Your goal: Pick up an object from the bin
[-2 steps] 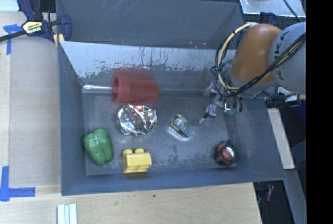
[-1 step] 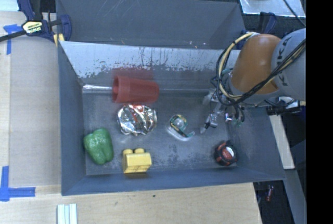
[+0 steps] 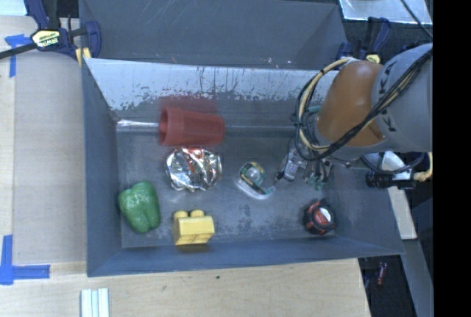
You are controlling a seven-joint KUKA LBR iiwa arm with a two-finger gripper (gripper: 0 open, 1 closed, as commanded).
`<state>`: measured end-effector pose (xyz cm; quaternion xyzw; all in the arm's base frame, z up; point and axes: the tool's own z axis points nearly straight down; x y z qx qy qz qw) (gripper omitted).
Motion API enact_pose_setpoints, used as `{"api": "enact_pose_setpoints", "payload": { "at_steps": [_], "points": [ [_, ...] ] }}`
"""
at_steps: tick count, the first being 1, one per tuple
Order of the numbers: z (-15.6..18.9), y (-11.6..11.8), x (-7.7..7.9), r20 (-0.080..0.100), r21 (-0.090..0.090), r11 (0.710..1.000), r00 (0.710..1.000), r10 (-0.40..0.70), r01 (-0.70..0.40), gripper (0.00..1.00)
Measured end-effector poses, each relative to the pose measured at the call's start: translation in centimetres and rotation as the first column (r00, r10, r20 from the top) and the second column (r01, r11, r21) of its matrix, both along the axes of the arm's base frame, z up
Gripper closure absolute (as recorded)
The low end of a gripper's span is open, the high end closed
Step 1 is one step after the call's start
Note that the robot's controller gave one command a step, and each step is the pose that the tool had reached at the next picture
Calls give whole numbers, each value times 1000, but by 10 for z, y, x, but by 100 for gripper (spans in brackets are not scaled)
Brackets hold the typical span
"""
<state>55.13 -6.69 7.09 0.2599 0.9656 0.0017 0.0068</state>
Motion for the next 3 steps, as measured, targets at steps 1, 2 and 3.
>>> {"api": "enact_pose_setpoints", "payload": {
  "at_steps": [1, 2, 3],
  "points": [
    [0, 0, 0, 0, 0, 1000, 1000, 1, -1, 100],
    [2, -14, -26, 0, 1, 996, 996, -94, 94, 100],
    [1, -12, 4, 5, 3, 976, 976, -219, 219, 100]
  ]
}}
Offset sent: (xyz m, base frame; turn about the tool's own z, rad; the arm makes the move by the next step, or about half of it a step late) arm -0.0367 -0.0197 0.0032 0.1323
